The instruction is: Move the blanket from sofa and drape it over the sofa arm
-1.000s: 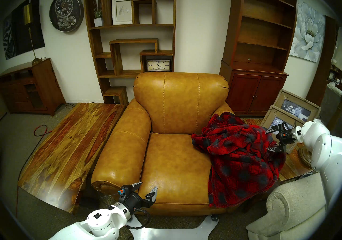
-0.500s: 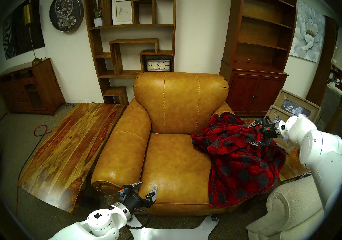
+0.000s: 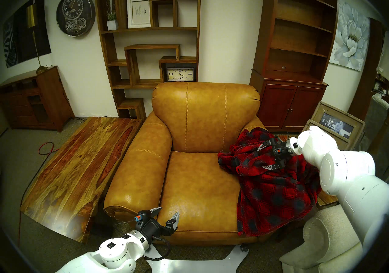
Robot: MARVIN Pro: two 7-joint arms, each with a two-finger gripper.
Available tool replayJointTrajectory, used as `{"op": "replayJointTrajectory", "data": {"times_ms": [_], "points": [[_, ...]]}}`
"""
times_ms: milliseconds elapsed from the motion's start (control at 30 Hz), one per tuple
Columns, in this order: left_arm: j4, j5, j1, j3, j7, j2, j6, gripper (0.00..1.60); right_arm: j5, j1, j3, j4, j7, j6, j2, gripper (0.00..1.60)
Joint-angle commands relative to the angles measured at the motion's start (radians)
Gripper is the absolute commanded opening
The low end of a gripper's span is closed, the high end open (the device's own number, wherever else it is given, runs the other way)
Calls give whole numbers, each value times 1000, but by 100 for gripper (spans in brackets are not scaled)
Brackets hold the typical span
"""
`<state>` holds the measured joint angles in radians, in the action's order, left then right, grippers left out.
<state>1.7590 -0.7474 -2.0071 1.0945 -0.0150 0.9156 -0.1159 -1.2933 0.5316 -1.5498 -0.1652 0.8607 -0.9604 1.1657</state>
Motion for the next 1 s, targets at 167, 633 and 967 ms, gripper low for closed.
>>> {"op": "replayJointTrajectory", "data": {"times_ms": [167,633,967], "points": [[20,-2,-5,3,-6,-1,1,160,-126,151,110,-191,-181,0,0,160],[21,-2,-6,3,-9,-1,1,160,-198,226,110,-214,-419,215,26,160],[21,-1,-6,3,-9,0,1,160,-277,208,162,-149,-565,312,48,139]]}}
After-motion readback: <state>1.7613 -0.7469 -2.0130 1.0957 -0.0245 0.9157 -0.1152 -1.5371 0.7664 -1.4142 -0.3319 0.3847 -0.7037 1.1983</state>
